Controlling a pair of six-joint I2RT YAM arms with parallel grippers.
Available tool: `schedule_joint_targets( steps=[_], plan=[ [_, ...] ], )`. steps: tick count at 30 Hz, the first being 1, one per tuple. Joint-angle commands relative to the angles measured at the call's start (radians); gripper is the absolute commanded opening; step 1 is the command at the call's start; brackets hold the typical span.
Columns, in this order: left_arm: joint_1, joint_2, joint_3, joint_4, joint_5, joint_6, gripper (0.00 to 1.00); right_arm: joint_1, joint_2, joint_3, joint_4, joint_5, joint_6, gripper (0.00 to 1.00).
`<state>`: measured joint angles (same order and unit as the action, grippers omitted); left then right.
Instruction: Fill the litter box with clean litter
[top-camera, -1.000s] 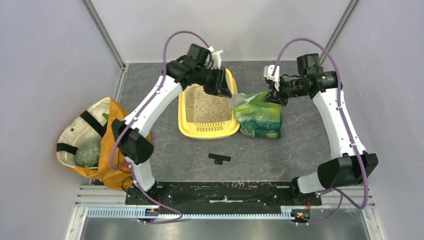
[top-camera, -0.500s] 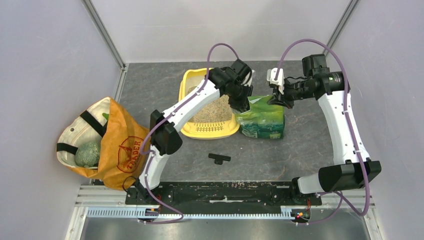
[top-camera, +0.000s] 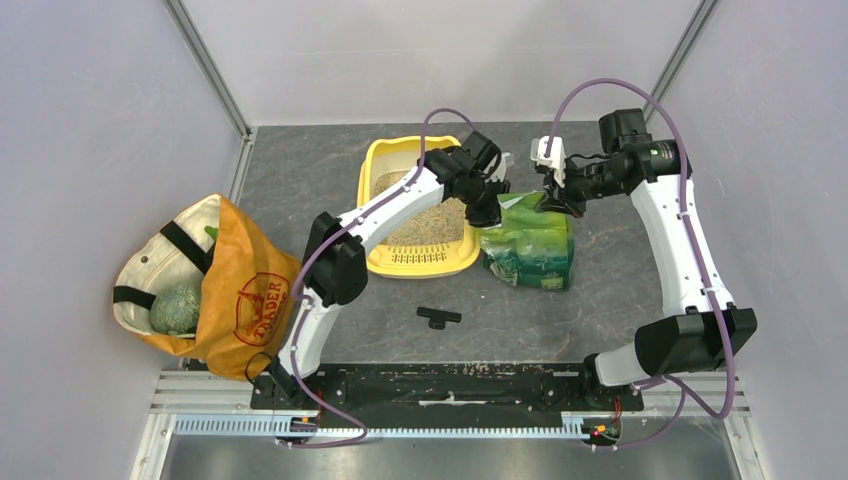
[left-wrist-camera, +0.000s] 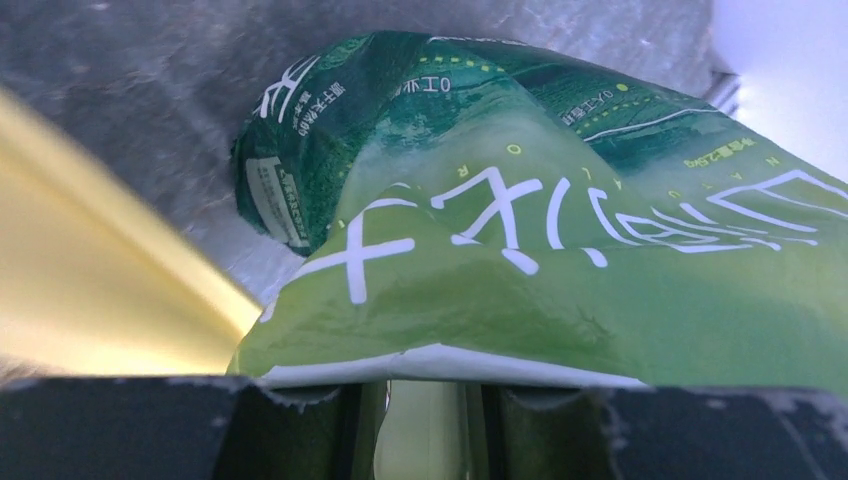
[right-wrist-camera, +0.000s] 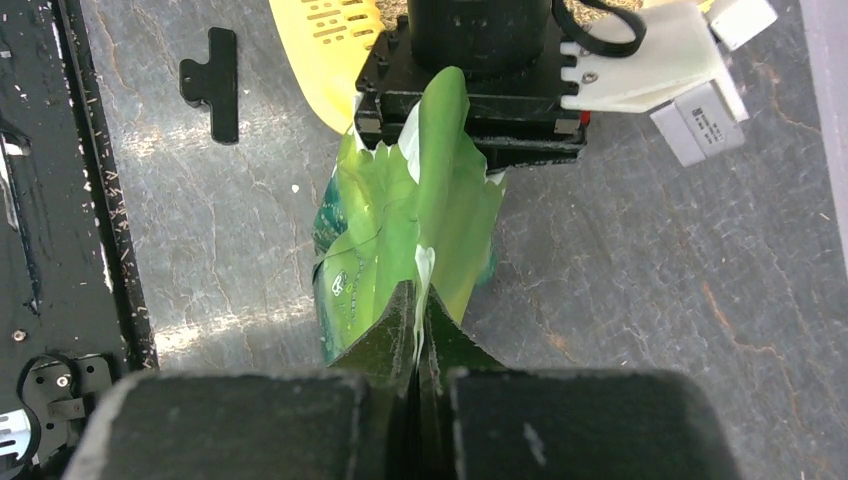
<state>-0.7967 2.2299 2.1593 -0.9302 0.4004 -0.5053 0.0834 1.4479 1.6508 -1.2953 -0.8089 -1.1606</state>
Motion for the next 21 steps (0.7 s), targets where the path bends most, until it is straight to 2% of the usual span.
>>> schedule_joint_targets(
  steps=[1,6,8,11,14,21],
  plan=[
    [-0.004,-0.014,-0.148,0.199,0.229,-0.067,0.02,0.006,-0.017,0.018,0.086,-0.096,0.008,0.00],
    [-0.001,-0.031,-0.242,0.363,0.406,-0.118,0.02,0.005,-0.003,0.021,0.096,-0.098,0.009,0.00],
    [0.000,-0.040,-0.308,0.503,0.503,-0.177,0.02,0.005,-0.001,0.023,0.101,-0.102,0.012,0.00],
    [0.003,-0.065,-0.437,0.819,0.619,-0.352,0.02,0.005,-0.001,0.024,0.103,-0.105,0.017,0.00],
    [0.007,-0.078,-0.547,1.178,0.671,-0.560,0.02,0.006,-0.006,0.029,0.104,-0.104,0.019,0.00],
    [0.016,-0.065,-0.627,1.742,0.699,-0.967,0.02,0.005,-0.019,0.049,0.088,-0.111,0.040,0.00]
  ],
)
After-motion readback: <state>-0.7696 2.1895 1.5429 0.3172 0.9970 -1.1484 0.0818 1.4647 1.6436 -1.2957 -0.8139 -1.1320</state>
